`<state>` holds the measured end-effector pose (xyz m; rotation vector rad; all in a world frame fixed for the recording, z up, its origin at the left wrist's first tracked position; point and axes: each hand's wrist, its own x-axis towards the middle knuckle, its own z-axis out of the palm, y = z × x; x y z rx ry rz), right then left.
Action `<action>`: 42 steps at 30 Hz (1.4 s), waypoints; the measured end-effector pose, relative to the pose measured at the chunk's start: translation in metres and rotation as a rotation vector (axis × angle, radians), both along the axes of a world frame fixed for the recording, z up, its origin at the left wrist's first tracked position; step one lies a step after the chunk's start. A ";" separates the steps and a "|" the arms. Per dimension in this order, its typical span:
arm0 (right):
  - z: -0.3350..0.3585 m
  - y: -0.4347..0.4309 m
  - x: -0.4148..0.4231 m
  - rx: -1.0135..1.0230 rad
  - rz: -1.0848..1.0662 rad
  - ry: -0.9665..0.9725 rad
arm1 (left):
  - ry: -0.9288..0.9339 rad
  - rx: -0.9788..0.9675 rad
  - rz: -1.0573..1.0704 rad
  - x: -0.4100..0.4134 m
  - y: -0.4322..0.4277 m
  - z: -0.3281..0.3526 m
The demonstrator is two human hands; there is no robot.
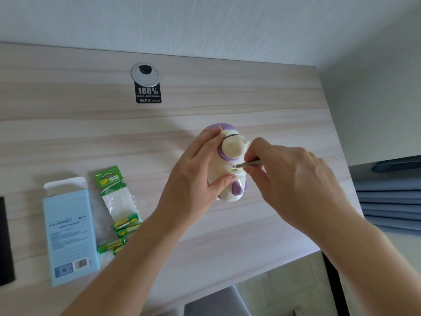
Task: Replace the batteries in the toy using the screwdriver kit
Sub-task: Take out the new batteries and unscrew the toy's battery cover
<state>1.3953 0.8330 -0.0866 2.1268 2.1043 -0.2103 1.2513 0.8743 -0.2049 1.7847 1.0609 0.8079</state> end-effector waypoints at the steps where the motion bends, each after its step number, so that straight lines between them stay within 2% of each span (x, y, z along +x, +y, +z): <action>1: -0.003 0.000 0.001 0.026 -0.001 -0.022 | 0.001 -0.001 0.002 0.000 0.000 0.000; 5: -0.013 0.003 0.002 0.185 -0.064 -0.047 | 0.006 0.000 0.012 -0.001 -0.001 0.000; 10: -0.001 0.003 0.001 -0.006 -0.021 0.067 | -0.010 -0.002 0.001 0.000 -0.002 -0.002; 13: -0.006 0.001 0.004 0.027 -0.006 -0.020 | -0.014 -0.008 0.002 0.002 -0.002 -0.002; 17: -0.020 -0.003 0.007 0.220 -0.072 -0.023 | -0.018 -0.025 0.019 0.002 -0.003 -0.002; 22: -0.015 -0.009 0.010 0.120 -0.072 0.118 | -0.042 -0.063 0.008 0.006 -0.004 -0.003; 28: -0.018 -0.015 0.004 0.208 -0.042 -0.004 | -0.025 -0.062 0.002 0.004 -0.005 -0.003; 33: -0.022 -0.014 0.001 0.263 -0.079 -0.021 | -0.013 -0.067 0.005 0.005 -0.006 -0.003; 36: -0.024 -0.012 0.006 0.220 -0.128 -0.016 | -0.023 -0.067 0.002 0.005 -0.005 -0.004; 40: -0.014 -0.009 0.009 0.071 -0.112 0.124 | -0.046 -0.065 -0.011 0.005 -0.004 -0.003; 42: -0.013 -0.010 0.009 0.094 -0.066 0.116 | -0.047 -0.061 -0.009 0.006 -0.005 -0.003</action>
